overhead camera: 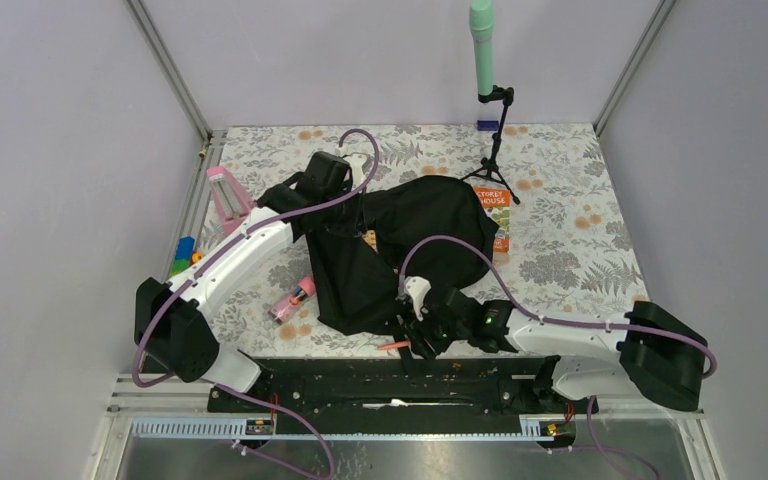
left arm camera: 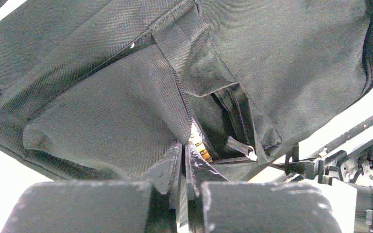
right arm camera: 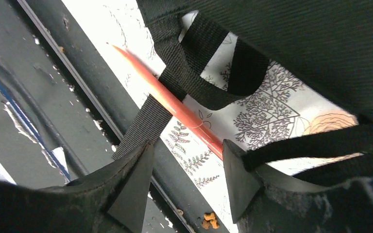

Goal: Pack the student bag
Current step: Pick up the stationery from the center of the board.

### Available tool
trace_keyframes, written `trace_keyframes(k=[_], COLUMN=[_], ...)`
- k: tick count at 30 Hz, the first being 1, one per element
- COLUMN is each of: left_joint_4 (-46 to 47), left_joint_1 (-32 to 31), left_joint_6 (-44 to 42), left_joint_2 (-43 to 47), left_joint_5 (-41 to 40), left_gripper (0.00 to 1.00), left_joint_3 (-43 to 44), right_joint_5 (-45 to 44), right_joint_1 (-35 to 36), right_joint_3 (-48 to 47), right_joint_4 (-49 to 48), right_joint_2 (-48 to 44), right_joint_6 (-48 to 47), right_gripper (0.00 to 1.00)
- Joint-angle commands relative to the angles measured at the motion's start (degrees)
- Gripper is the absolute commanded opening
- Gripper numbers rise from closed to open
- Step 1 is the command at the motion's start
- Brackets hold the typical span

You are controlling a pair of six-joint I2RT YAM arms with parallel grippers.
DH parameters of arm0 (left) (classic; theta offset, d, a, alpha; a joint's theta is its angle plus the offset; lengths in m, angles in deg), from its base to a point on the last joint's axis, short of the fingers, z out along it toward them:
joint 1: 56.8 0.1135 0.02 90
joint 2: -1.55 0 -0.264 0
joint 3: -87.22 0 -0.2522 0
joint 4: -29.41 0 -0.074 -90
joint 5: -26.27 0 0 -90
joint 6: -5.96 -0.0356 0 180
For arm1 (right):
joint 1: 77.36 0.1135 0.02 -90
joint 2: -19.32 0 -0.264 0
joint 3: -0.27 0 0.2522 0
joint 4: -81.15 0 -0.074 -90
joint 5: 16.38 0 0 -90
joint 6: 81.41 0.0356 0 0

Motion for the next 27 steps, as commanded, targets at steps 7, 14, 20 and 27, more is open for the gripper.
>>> trace_keyframes(k=[7,14,20,27], left_joint_4=[3.08,3.08,3.08,3.08], left_joint_1=[0.06,0.11,0.09,0.06], left_joint_6=[-0.63,-0.76,-0.77,-0.8], left_joint_2=[3.36,3.59,3.72,3.8], left_joint_5=[-0.2,-0.26,-0.18,-0.25], left_gripper=[0.0,0.0,0.0,0.0], left_joint_3=[0.33,0.34,0.33,0.34], right_joint_5=[-9.6,-13.21,-14.9,-13.88], right_joint_1=[5.69,8.21,8.66,8.67], right_joint_3=[-2.06,-3.98,-3.87,-3.85], right_joint_4=[-2.05,-0.45,0.61,1.83], right_joint_2=[5.76,8.9,8.58,4.51], right_joint_6=[-3.52,-2.62,-1.62,-2.2], right_gripper=[0.61,0.47,0.28,0.08])
